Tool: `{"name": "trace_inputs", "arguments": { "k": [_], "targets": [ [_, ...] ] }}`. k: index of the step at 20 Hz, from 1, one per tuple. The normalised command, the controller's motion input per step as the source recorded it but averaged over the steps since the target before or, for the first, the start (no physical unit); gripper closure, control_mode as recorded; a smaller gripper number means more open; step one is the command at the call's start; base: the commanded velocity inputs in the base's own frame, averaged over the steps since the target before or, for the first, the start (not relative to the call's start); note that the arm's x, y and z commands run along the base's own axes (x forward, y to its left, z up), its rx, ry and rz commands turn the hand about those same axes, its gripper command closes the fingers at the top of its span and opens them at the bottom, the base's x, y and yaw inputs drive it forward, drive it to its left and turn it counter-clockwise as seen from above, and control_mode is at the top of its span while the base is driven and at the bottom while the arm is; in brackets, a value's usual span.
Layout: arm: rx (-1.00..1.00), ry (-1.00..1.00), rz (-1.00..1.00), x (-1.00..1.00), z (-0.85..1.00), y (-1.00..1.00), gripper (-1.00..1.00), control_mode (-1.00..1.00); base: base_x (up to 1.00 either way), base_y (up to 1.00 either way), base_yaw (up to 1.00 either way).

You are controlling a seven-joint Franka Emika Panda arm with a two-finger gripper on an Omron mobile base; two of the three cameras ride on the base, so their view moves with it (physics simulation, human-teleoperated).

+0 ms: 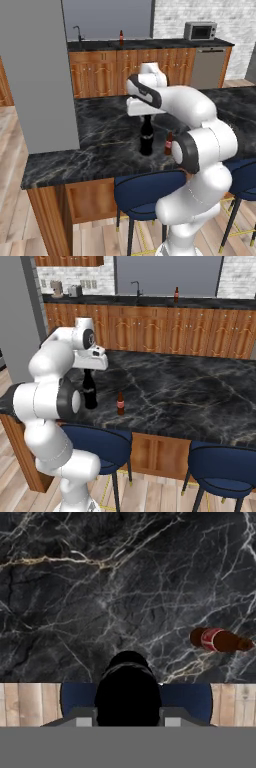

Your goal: Place the large bottle from the dining counter next to the other large bottle outside the sink, and place the small bottle from the dining counter next to the other small bottle inside the sink.

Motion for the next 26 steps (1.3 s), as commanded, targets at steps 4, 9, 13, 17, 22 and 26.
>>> {"name": "trace_inputs", "arguments": {
  "k": [4, 9, 13, 17, 22, 26],
  "targets": [
    [0.00, -0.03, 0.00, -0.55, 0.26, -0.16, 1.00, -1.00, 0.00, 0.00, 0.00],
    [0.00, -0.05, 0.01, -0.31, 0.53, 0.00, 1.00, -1.00, 0.00, 0.00, 0.00],
    [0.01, -0.05, 0.05, -0.60, 0.24, 0.00, 1.00, -1.00, 0.00, 0.00, 0.00],
    [0.04, -0.10, 0.03, -0.72, 0.12, 0.00, 1.00, -1.00, 0.00, 0.00, 0.00],
    [0.09, -0.13, 0.01, -0.64, 0.24, 0.00, 1.00, -1.00, 0.00, 0.00, 0.00],
    [0.08, -0.13, 0.00, -0.14, 0.31, 0.00, 1.00, -1.00, 0.00, 0.00, 0.00]
  ]
}}
